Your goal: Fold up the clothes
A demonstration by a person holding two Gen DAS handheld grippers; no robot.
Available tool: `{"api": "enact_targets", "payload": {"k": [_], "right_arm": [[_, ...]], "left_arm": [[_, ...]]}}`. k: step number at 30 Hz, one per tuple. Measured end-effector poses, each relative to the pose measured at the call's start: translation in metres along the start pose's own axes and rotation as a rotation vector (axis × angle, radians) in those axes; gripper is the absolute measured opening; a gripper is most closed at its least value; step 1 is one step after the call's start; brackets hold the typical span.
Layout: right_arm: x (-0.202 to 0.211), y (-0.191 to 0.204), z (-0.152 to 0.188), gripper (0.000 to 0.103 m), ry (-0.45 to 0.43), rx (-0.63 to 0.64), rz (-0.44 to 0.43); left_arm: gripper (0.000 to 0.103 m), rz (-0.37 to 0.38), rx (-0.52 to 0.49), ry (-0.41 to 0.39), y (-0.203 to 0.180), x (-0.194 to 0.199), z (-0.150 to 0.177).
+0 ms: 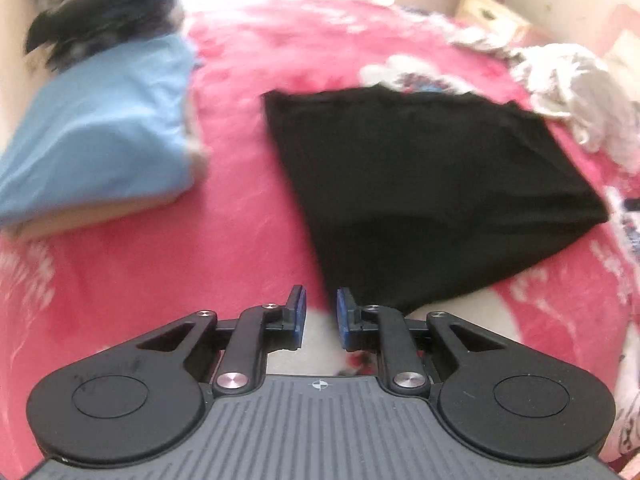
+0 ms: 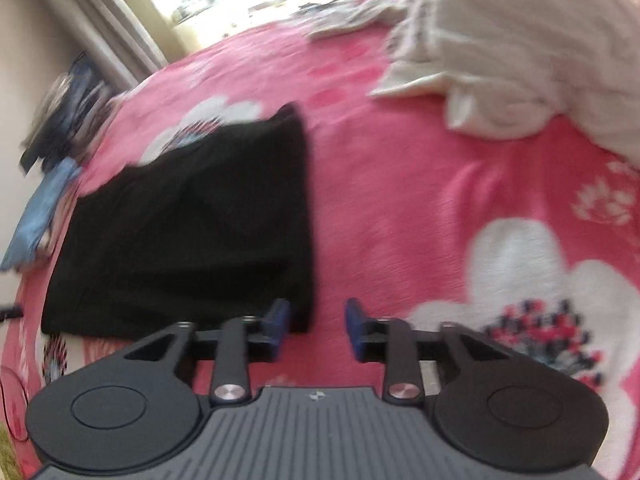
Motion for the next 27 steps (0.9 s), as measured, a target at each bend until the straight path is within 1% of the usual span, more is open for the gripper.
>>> {"api": "enact_targets", "payload": {"k": [2,4,6,9,10,12,15,16,17,18,19,20,24,27], "right_arm": [[-0.013,0.004,0.003,0.037,0.02,-0.038,-0.032],[-0.022,0.0,0.003,0.037,0.035,-0.112,-0.078],[-0.024,-0.004,0.004,0.037,0.032,-0.183,-0.104],[-0.027,-0.016,0.007,0.038,0.017,-0.321,-0.178],[-0.03,-0.02,0.007,0.037,0.018,-0.367,-0.203],[-0.038,-0.027,0.008,0.032,0.034,-0.446,-0.242],[-0.047,-0.03,0.009,0.024,0.047,-0.518,-0.29],[-0.049,-0.031,0.008,0.017,0.049,-0.53,-0.295],[-0.05,-0.03,0.007,0.012,0.052,-0.511,-0.279],[-0.049,-0.028,0.007,0.011,0.057,-0.466,-0.257],[-0.048,-0.023,0.005,0.009,0.062,-0.395,-0.22],[-0.046,-0.016,0.004,0.007,0.065,-0.292,-0.164],[-0.038,0.021,0.003,0.005,0.054,0.257,0.121],[-0.042,0.04,0.016,0.004,0.055,0.667,0.352]], "left_arm": [[0.017,0.032,-0.019,0.009,-0.017,-0.014,-0.003],[0.017,0.055,-0.036,0.033,-0.032,-0.029,-0.001],[0.017,0.071,-0.039,0.057,-0.041,-0.043,0.004],[0.017,0.088,-0.014,0.089,-0.043,-0.055,0.011],[0.017,0.094,-0.004,0.096,-0.042,-0.056,0.013],[0.017,0.104,0.018,0.105,-0.039,-0.055,0.019],[0.017,0.11,0.031,0.11,-0.037,-0.055,0.02],[0.017,0.109,0.03,0.111,-0.037,-0.055,0.02],[0.017,0.109,0.03,0.112,-0.037,-0.056,0.02],[0.017,0.109,0.03,0.113,-0.037,-0.057,0.02],[0.017,0.11,0.029,0.114,-0.036,-0.057,0.02],[0.017,0.112,0.027,0.115,-0.035,-0.057,0.02],[0.017,0.121,0.021,0.118,-0.032,-0.057,0.02],[0.017,0.127,0.017,0.123,-0.031,-0.058,0.018]]}}
Point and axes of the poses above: each gripper's, at about its wrist camera, not at the fingertips, and x roughly against the way its jaws point, y to its left, z to its underside, the point moved 7 cm from there along -x, roughly the way its jaws point, and after that the axes turned 13 degrees about y, right-handed, at the moved point
